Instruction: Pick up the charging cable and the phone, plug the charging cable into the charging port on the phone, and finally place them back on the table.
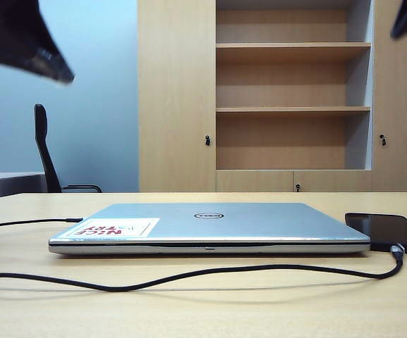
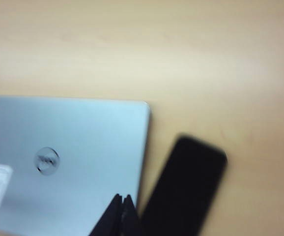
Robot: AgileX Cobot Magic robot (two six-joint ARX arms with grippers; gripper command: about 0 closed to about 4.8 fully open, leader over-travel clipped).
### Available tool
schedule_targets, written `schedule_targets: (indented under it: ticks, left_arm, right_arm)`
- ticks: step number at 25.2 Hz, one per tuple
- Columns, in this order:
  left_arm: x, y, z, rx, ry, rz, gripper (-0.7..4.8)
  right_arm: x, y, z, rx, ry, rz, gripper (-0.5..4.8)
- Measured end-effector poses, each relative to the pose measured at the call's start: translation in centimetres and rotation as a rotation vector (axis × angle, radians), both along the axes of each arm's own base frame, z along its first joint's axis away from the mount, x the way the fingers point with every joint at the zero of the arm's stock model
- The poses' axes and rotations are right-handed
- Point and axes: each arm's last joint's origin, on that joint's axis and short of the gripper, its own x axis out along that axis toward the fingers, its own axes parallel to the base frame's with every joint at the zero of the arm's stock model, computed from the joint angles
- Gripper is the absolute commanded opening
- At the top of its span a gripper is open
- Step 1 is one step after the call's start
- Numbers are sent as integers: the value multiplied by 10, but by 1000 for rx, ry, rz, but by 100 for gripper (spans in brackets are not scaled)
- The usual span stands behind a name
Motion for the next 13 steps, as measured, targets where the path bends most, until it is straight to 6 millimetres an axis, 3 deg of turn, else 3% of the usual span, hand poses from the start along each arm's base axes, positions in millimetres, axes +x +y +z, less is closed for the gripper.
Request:
schedule_targets:
  ticks: [5,9,13]
  left_arm:
    - [-10,6,-17,3,6,0,-6]
    - [-24,14,-32,-29,-61,-3,-6]
    - [-35,21,-44,-37,-193,-30,-6]
  right_arm:
    - [-36,-4,-12,-16,-43,-7,-5]
    - [-64,-7,-43,-12,-45,2,-5]
    - [-78,-8,-68,15,-146,26,-5]
